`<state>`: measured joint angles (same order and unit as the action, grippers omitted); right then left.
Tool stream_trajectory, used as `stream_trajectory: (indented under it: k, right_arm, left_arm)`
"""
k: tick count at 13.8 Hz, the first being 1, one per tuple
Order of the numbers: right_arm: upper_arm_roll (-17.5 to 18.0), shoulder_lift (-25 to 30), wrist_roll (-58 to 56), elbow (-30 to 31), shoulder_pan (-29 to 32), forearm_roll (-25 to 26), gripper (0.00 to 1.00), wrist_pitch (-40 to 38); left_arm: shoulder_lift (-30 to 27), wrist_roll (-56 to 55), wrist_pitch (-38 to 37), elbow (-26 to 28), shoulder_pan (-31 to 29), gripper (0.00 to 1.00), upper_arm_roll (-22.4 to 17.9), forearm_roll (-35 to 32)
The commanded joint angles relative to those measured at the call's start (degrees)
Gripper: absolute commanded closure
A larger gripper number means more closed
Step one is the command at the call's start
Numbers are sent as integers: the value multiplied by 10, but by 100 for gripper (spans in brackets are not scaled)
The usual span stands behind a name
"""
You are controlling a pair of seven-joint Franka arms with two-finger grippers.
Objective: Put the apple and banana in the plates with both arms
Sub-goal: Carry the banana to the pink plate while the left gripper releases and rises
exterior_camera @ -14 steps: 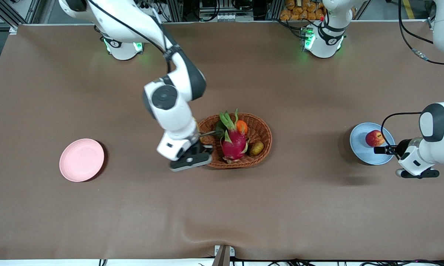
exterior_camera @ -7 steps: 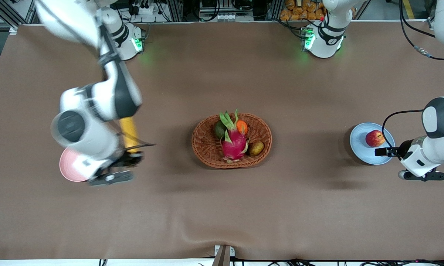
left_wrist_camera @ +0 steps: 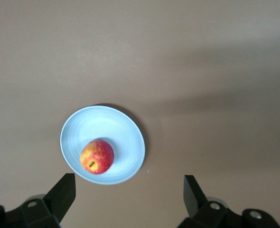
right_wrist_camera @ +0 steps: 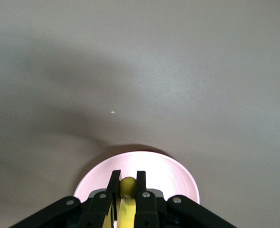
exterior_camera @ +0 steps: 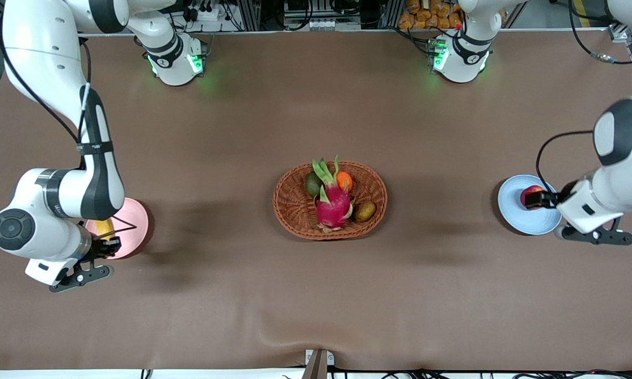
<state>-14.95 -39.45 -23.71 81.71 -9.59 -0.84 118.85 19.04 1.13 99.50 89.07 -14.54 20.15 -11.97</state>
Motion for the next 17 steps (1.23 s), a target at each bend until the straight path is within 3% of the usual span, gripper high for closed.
stream_trajectory:
  k: [1,6,10,11,12,13,17]
  right_arm:
    - [12,-8,-15,12,7,14,100,13]
    - [19,-37,-107,33,25,-8,100,52]
    - [19,-40,-149,49,41,-31,100,68]
    - [19,-42,-149,49,41,-32,93,68]
    - [19,-42,-147,49,41,-36,43,68]
    - [19,-41,-148,49,41,-49,0,66]
    - [19,-13,-146,37,34,-51,0,40]
  left_arm:
    - [-52,2,-43,9,24,0,-5,33]
    - [-125,2,-101,9,78,0,-14,52]
    - [-195,0,-115,12,145,0,-106,124]
    - [-204,2,-133,12,148,0,-122,145]
    - [-212,5,-146,16,148,0,-131,156]
    - [-220,6,-159,20,148,0,-142,159]
    - [-245,6,-160,48,148,0,-175,181]
